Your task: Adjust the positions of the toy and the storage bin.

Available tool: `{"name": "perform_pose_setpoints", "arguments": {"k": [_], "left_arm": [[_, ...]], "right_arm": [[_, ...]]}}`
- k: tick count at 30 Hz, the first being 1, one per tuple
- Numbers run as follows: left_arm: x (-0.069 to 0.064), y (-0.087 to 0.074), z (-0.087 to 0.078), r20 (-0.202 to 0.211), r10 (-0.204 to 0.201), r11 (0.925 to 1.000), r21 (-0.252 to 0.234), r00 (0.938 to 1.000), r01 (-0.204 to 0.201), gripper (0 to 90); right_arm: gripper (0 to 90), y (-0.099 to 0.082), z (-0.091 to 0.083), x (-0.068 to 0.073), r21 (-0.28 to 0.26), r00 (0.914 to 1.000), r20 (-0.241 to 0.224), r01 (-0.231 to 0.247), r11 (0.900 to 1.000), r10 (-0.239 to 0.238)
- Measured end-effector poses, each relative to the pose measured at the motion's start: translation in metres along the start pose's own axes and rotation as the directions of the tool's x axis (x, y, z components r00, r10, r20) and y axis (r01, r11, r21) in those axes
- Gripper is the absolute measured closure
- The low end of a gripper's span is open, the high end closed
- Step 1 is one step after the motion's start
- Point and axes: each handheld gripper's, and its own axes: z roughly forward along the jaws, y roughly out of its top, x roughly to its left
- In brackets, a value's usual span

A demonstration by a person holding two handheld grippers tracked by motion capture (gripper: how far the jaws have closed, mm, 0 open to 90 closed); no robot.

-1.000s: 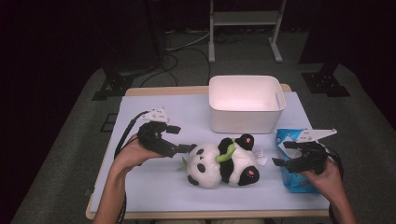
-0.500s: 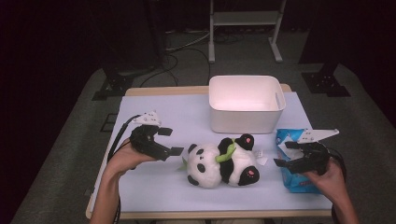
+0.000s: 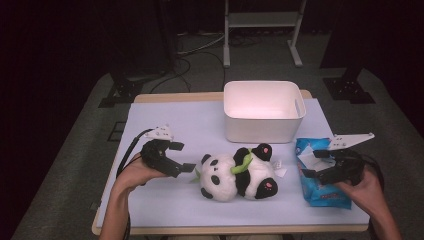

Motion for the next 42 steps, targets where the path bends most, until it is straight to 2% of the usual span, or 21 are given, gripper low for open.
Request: {"name": "perform_pose_setpoints", "arguments": {"k": [2, 7, 8, 11, 12, 13, 15, 18, 19, 20, 23, 24, 25, 30, 32, 38, 40, 42], "left_arm": [[0.0, -0.001, 0.001, 0.003, 0.006, 1.0, -0.003, 1.0, -0.006, 9.0], [0.0, -0.009, 0.008, 0.018, 0.003, 0.9999, -0.013, 0.9998, -0.003, 9.0], [0.0, -0.012, 0.012, 0.022, 0.001, 0.9999, -0.017, 0.9998, 0.0, 9.0], [-0.002, -0.014, 0.016, 0.036, 0.006, 1.0, -0.008, 0.9994, -0.006, 9.0], [-0.003, -0.015, 0.02, 0.038, 0.012, 0.9998, 0.014, 0.9992, -0.012, 9.0], [-0.003, -0.015, 0.02, 0.038, 0.012, 0.9998, 0.014, 0.9992, -0.012, 9.0], [-0.005, -0.014, 0.023, 0.047, 0.016, 0.9998, 0.013, 0.9988, -0.017, 9.0], [-0.005, -0.015, 0.027, 0.052, 0.03, 0.9991, 0.028, 0.9982, -0.031, 9.0], [-0.005, -0.015, 0.027, 0.052, 0.03, 0.9991, 0.028, 0.9982, -0.031, 9.0], [-0.005, -0.016, 0.028, 0.052, 0.025, 0.9992, 0.03, 0.9983, -0.027, 9.0], [-0.005, -0.017, 0.029, 0.053, 0.029, 0.9988, 0.037, 0.9982, -0.031, 9.0], [-0.004, -0.018, 0.03, 0.053, 0.026, 0.9989, 0.037, 0.9982, -0.028, 9.0], [-0.004, -0.018, 0.03, 0.054, 0.025, 0.999, 0.036, 0.9982, -0.027, 9.0], [-0.005, -0.018, 0.034, 0.062, 0.034, 0.9986, 0.039, 0.9975, -0.037, 9.1], [-0.006, -0.019, 0.035, 0.064, 0.038, 0.9983, 0.042, 0.9972, -0.041, 9.1], [-0.007, -0.019, 0.04, 0.065, 0.041, 0.9978, 0.049, 0.997, -0.045, 9.2], [-0.008, -0.019, 0.04, 0.069, 0.046, 0.9978, 0.045, 0.9965, -0.049, 9.4], [-0.008, -0.019, 0.041, 0.07, 0.045, 0.9978, 0.045, 0.9965, -0.048, 9.4]], "right_arm": [[16.0, 0.001, -0.002, -0.002, 0.003, 1.0, 0.002, -0.002, 1.0, 0.002], [16.1, 0.004, -0.007, -0.009, 0.051, 0.9997, 0.025, 0.001, 0.9987, -0.002], [17.5, 0.004, -0.008, -0.01, 0.073, 0.9994, 0.034, 0.005, 0.9973, -0.007], [21.8, 0.005, -0.01, -0.01, 0.092, 0.9987, 0.041, 0.025, 0.9954, -0.029], [26.3, 0.006, -0.012, -0.009, 0.106, 0.9978, 0.045, 0.044, 0.9934, -0.049], [26.3, 0.006, -0.012, -0.009, 0.106, 0.9978, 0.045, 0.044, 0.9934, -0.049], [32.3, 0.006, -0.012, -0.01, 0.121, 0.9971, 0.05, 0.052, 0.9912, -0.058], [43.7, 0.003, -0.01, -0.015, 0.153, 0.9978, 0.048, 0.037, 0.9874, -0.045], [43.7, 0.003, -0.01, -0.015, 0.153, 0.9978, 0.048, 0.037, 0.9874, -0.045], [50.1, 0.0, -0.007, -0.019, 0.175, 0.9986, 0.036, 0.032, 0.984, -0.039], [54.5, -0.003, -0.005, -0.022, 0.199, 0.9991, 0.038, 0.011, 0.98, -0.019], [61.5, -0.007, -0.004, -0.025, 0.209, 0.9992, 0.037, 0.004, 0.978, -0.012], [61.5, -0.007, -0.004, -0.025, 0.209, 0.9992, 0.037, 0.004, 0.978, -0.012], [80.3, -0.013, -0.003, -0.03, 0.214, 0.9997, 0.017, -0.019, 0.9765, 0.016], [84.0, -0.012, -0.005, -0.031, 0.209, 0.9997, 0.01, -0.025, 0.9777, 0.023], [86.5, -0.008, -0.016, -0.032, 0.173, 0.9993, 0.0, -0.038, 0.9843, 0.039], [86.6, -0.007, -0.022, -0.033, 0.148, 0.9986, -0.018, -0.046, 0.9879, 0.049], [86.9, -0.006, -0.024, -0.033, 0.154, 0.9989, -0.013, -0.042, 0.9872, 0.045]]}}
